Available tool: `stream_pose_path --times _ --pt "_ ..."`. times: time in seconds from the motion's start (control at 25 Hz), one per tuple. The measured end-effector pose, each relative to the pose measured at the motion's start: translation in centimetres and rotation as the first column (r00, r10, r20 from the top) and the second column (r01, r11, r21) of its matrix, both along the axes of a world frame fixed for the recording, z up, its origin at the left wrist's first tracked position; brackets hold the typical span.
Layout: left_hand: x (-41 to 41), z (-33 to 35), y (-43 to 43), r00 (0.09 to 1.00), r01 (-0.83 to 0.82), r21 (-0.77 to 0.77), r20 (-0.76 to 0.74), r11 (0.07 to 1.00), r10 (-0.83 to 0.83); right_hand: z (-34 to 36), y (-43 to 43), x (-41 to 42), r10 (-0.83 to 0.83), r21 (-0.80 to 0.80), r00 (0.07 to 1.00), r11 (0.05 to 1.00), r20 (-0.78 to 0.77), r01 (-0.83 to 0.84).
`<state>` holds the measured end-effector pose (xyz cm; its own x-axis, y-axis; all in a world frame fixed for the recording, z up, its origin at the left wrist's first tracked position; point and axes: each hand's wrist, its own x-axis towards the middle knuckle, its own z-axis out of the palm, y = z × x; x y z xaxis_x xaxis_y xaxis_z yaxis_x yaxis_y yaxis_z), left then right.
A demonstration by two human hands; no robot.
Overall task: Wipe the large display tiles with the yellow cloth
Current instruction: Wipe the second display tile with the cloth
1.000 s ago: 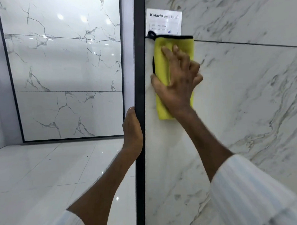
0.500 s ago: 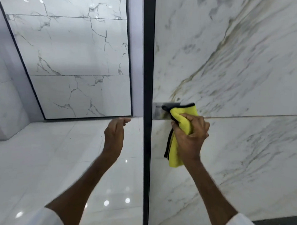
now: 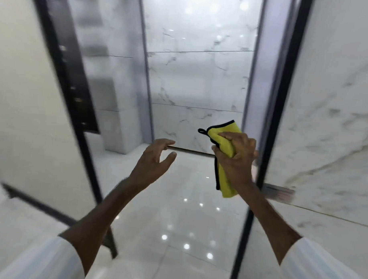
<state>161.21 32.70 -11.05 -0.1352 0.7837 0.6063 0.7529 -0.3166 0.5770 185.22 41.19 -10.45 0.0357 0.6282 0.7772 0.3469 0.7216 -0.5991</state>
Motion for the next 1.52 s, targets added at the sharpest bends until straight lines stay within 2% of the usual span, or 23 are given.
stream_pose_path --times 0.16,0.32,0.56,0.72,0.92,1.2,1.32,1.44,1.52 --pt "-9.4 3.9 -12.2 0.962 -0.274 0.023 0.022 0.962 0.273 3.6 -4.2 -9.9 0.276 0.031 0.957 0.96 0.09 -0.279" --pt "-17.6 7.5 -24.3 0.868 -0.494 0.065 -0.022 0.867 0.496 7.9 -9.9 -20.9 0.496 0.068 0.846 0.854 0.196 -0.516" --pt "-29.0 11.5 -36.2 0.765 -0.628 0.15 -0.063 0.764 0.641 12.8 -18.5 -36.9 0.64 0.145 0.744 0.732 0.19 -0.666" --pt "-35.9 13.9 -40.0 0.735 -0.659 0.097 -0.129 0.746 0.666 14.2 -21.1 -45.5 0.709 0.146 0.686 0.67 0.162 -0.727" --pt "-44.0 14.5 -39.3 0.722 -0.672 0.077 -0.154 0.737 0.674 13.2 -20.2 -55.3 0.74 0.119 0.655 0.644 0.153 -0.756" --pt "-59.1 13.3 -29.9 0.737 -0.661 0.045 -0.151 0.749 0.659 13.4 -12.3 -69.2 0.75 0.152 0.646 0.628 0.145 -0.763" --pt "-65.1 14.8 -25.4 0.737 -0.66 0.032 -0.165 0.75 0.655 16.0 -8.1 -75.0 0.719 0.175 0.678 0.656 0.151 -0.734" --pt "-70.5 16.8 -21.1 0.787 -0.603 0.085 -0.101 0.793 0.609 18.2 -4.5 -79.8 0.677 0.225 0.724 0.691 0.133 -0.687" --pt "-74.2 17.8 -18.1 0.81 -0.558 0.107 -0.143 0.823 0.568 19.1 -2.5 -82.7 0.636 0.242 0.758 0.72 0.147 -0.651"
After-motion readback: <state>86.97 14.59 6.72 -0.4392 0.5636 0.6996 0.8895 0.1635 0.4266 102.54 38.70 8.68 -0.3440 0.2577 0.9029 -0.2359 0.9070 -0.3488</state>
